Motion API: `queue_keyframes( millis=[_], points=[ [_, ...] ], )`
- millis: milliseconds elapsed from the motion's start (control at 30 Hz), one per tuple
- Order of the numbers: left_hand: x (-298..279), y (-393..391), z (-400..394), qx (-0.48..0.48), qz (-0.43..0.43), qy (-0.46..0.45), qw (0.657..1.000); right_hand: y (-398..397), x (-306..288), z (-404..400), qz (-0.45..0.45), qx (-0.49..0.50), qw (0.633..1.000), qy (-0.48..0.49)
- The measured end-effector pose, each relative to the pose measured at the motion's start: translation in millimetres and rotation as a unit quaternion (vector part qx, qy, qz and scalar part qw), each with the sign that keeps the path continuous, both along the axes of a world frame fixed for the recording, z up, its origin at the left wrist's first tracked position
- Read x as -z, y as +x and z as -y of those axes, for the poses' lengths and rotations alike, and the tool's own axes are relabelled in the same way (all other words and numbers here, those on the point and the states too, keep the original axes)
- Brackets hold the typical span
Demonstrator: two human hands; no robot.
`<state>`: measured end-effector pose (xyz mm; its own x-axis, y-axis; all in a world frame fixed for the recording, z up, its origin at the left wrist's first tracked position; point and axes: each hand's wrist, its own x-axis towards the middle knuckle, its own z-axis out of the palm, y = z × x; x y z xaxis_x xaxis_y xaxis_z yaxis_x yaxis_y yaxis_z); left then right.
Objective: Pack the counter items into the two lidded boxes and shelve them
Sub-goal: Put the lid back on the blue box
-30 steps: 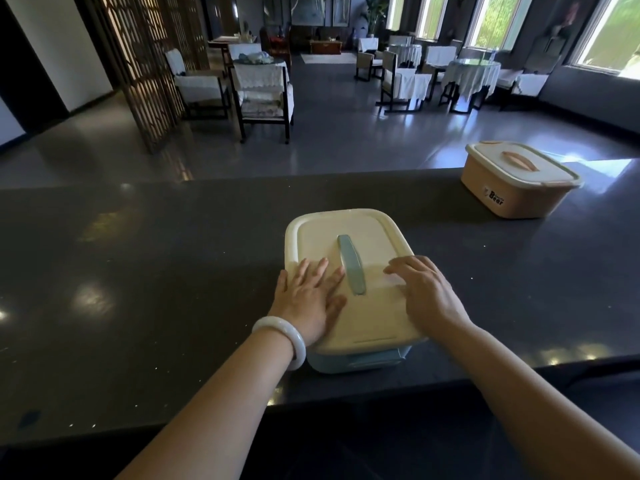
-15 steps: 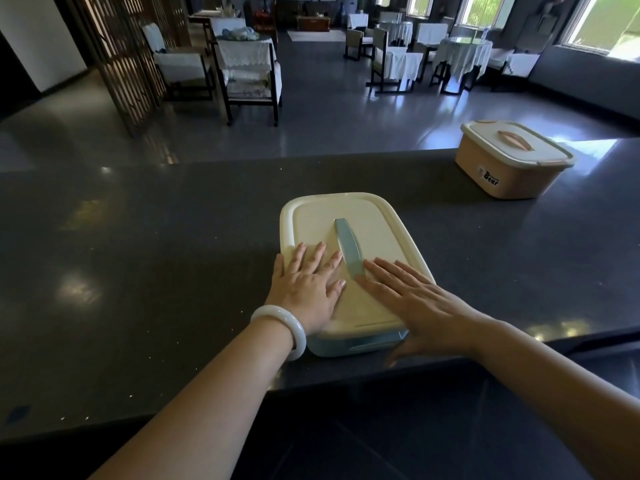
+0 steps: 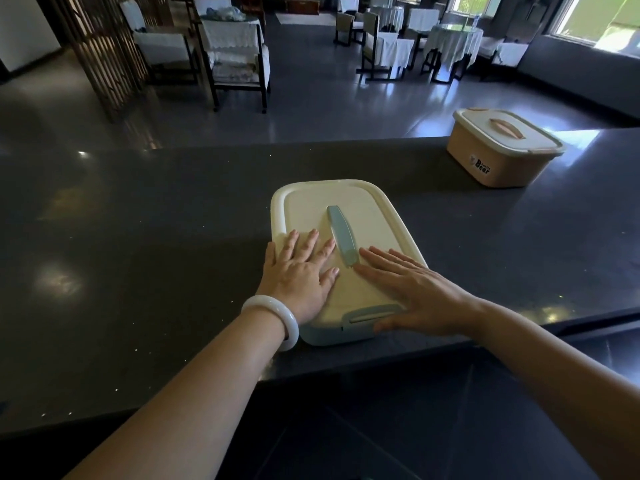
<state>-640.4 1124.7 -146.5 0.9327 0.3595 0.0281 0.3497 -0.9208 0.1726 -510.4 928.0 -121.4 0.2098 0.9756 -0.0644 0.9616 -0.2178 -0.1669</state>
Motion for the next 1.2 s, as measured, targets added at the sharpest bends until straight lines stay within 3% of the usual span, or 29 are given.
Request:
queue_keyframes(
  millis=[400, 533, 600, 700, 800, 967, 1067, 1200],
  points=[
    [-12.6, -1.8, 5.2, -0.002, -0.044, 0.001, 0.999, -4.4, -10.5, -0.4, -0.042, 0.014, 0.999, -0.015],
    [-28.9, 12.2, 0.8, -0.02, -0.056, -0.035, 0.998, -1.1, -11.4, 0.3, -0.046, -0.008, 0.999, -0.003],
    [-35.9, 27.0, -0.6, -0.038, -0.024, -0.041, 0.998, 5.1, -14.3, -1.5, -0.096, -0.014, 0.995, -0.02],
    [-41.8, 58.1, -7.1, -0.088, -0.029, -0.04, 0.995, 27.3, -24.5, -13.2, -0.217, 0.071, 0.973, 0.025],
    [-38.2, 88.2, -14.4, -0.135, -0.064, -0.042, 0.988, 65.9, -25.2, -38.6, -0.145, 0.131, 0.976, 0.098],
    [-14.9, 103.3, -8.6, -0.143, -0.08, 0.011, 0.986, 129.7, -21.5, -102.1, -0.111, 0.152, 0.968, 0.167],
    [-10.0, 102.6, -9.5, -0.147, -0.079, 0.024, 0.986, 155.3, -20.3, -148.2, -0.112, 0.146, 0.974, 0.129],
    [-7.8, 102.8, -8.6, -0.152, -0.063, 0.026, 0.986, 171.1, -21.6, -202.8, -0.154, 0.124, 0.98, 0.005]
  ],
)
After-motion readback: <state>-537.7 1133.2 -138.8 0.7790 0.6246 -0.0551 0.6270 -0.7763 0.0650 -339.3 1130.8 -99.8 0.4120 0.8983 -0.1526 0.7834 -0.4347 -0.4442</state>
